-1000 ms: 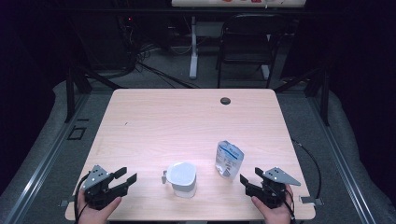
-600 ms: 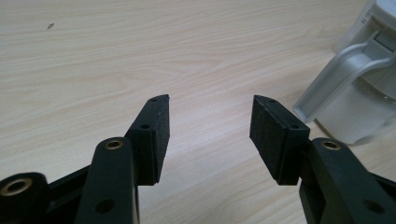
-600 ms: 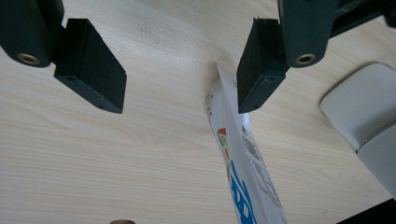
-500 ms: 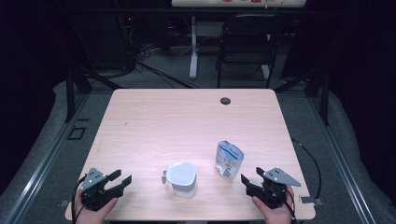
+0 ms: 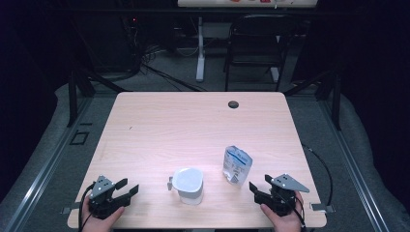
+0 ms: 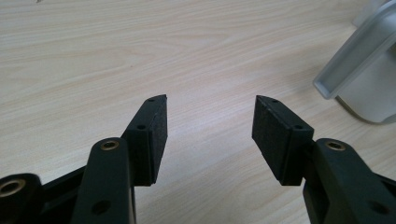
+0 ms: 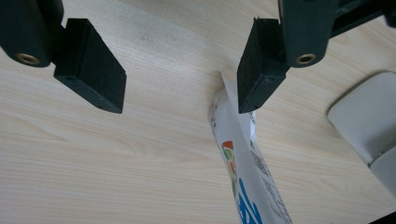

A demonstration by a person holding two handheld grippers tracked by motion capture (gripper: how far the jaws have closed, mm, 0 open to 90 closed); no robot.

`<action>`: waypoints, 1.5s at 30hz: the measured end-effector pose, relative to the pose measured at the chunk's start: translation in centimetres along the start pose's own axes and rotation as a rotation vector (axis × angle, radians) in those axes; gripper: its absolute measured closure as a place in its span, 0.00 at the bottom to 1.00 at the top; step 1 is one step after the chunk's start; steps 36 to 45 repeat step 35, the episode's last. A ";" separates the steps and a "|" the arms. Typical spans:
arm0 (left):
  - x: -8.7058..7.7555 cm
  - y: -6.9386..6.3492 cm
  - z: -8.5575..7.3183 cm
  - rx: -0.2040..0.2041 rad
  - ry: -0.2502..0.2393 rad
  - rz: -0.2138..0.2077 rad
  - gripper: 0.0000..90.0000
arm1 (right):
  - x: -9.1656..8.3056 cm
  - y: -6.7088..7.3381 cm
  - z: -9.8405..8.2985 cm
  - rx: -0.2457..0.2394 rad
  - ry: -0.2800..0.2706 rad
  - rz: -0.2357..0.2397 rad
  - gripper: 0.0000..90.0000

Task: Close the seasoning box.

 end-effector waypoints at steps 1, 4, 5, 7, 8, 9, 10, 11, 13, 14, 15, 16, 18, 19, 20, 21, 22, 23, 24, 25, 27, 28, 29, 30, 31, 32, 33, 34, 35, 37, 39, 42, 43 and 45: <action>0.1 0.0 0.0 0.005 0.002 0.002 0.51 | 0.1 0.0 0.0 0.002 -0.002 0.004 0.37; 0.3 0.1 -0.1 0.008 0.007 0.001 0.51 | 0.2 0.0 -0.1 0.001 0.006 0.001 0.37; 0.3 0.1 -0.2 0.008 0.007 0.000 0.50 | 0.3 0.1 -0.1 -0.002 0.008 0.003 0.37; 0.4 0.1 -0.3 0.013 0.017 0.001 0.50 | 0.3 0.2 -0.1 -0.009 0.007 0.001 0.37; 0.5 0.1 -0.3 0.013 0.016 0.001 0.50 | 0.3 0.2 -0.1 -0.014 0.012 -0.002 0.37; 0.5 0.2 -0.3 0.013 0.016 0.003 0.50 | 0.3 0.2 -0.2 -0.017 0.020 -0.007 0.37; 0.6 0.2 -0.3 0.014 0.016 0.006 0.49 | 0.3 0.2 -0.2 -0.019 0.022 -0.007 0.37; 0.6 0.2 -0.3 0.016 0.019 0.010 0.49 | 0.3 0.2 -0.2 -0.020 0.023 -0.011 0.37; 0.8 0.2 -0.3 0.017 0.024 0.014 0.48 | 0.3 0.2 -0.3 -0.018 0.024 -0.013 0.37; 0.8 0.2 -0.3 0.013 0.023 0.011 0.48 | 0.4 0.2 -0.3 -0.017 0.026 -0.016 0.37; 0.9 0.3 -0.3 0.012 0.028 0.012 0.48 | 0.4 0.2 -0.4 -0.017 0.027 -0.018 0.37; 0.9 0.3 -0.4 0.016 0.033 0.012 0.48 | 0.4 0.3 -0.4 -0.018 0.028 -0.018 0.37; 1.0 0.3 -0.3 0.014 0.039 0.013 0.48 | 0.4 0.2 -0.4 -0.020 0.030 -0.021 0.37; 1.0 0.4 -0.3 0.013 0.039 0.014 0.48 | 0.4 0.2 -0.5 -0.018 0.029 -0.021 0.37; 1.1 0.4 -0.4 0.011 0.038 0.014 0.47 | 0.5 0.2 -0.5 -0.016 0.028 -0.023 0.37; 1.1 0.4 -0.4 0.012 0.038 0.016 0.47 | 0.5 0.2 -0.5 -0.014 0.031 -0.023 0.37; 1.1 0.4 -0.4 0.010 0.035 0.018 0.47 | 0.6 0.2 -0.6 -0.011 0.030 -0.019 0.37; 1.1 0.5 -0.4 0.011 0.036 0.021 0.47 | 0.6 0.2 -0.6 -0.011 0.035 -0.022 0.37; 1.1 0.5 -0.4 0.007 0.036 0.024 0.46 | 0.7 0.1 -0.6 -0.016 0.039 -0.022 0.37; 1.1 0.6 -0.4 0.010 0.037 0.026 0.46 | 0.8 0.2 -0.6 -0.014 0.037 -0.020 0.37; 1.1 0.6 -0.4 0.009 0.034 0.037 0.45 | 0.8 0.2 -0.6 -0.016 0.038 -0.019 0.37; 1.1 0.7 -0.4 0.010 0.038 0.039 0.45 | 0.8 0.2 -0.6 -0.018 0.044 -0.022 0.37; 1.1 0.7 -0.4 0.010 0.038 0.041 0.45 | 0.9 0.2 -0.6 -0.021 0.046 -0.021 0.37; 1.1 0.7 -0.4 0.008 0.037 0.044 0.45 | 1.0 0.2 -0.7 -0.018 0.043 -0.020 0.36; 1.2 0.7 -0.4 0.007 0.038 0.045 0.45 | 1.0 0.1 -0.7 -0.018 0.043 -0.018 0.36; 1.2 0.7 -0.4 0.006 0.038 0.043 0.45 | 1.0 0.1 -0.7 -0.018 0.041 -0.017 0.35; 1.1 0.7 -0.3 0.008 0.051 0.041 0.45 | 1.1 0.0 -0.7 -0.018 0.038 -0.015 0.34; 1.2 0.7 -0.3 0.006 0.041 0.042 0.45 | 1.1 0.0 -0.7 -0.017 0.036 -0.012 0.34; 1.3 0.7 -0.2 0.000 0.036 0.044 0.45 | 1.0 -0.1 -0.7 -0.019 0.038 -0.010 0.33; 1.3 0.7 -0.2 0.000 0.036 0.044 0.45 | 1.0 -0.1 -0.7 -0.019 0.038 -0.010 0.33; 1.3 0.7 -0.2 0.000 0.036 0.044 0.45 | 1.0 -0.1 -0.7 -0.019 0.038 -0.010 0.33; 1.3 0.7 -0.2 0.000 0.036 0.044 0.45 | 1.0 -0.1 -0.7 -0.019 0.038 -0.010 0.33; 1.3 0.7 -0.2 0.000 0.036 0.044 0.45 | 1.0 -0.1 -0.7 -0.019 0.038 -0.010 0.33; 1.3 0.7 -0.2 0.000 0.036 0.044 0.45 | 1.0 -0.1 -0.7 -0.019 0.038 -0.010 0.33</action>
Point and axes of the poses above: each handheld gripper's, and its own axes: x roughly forward along the jaws, z roughly out of its top, y roughly to its left, the point moved 2 cm from there along x, roughly forward along the jaws, and after that the axes turned 13 degrees about y, right-handed, at the moved point
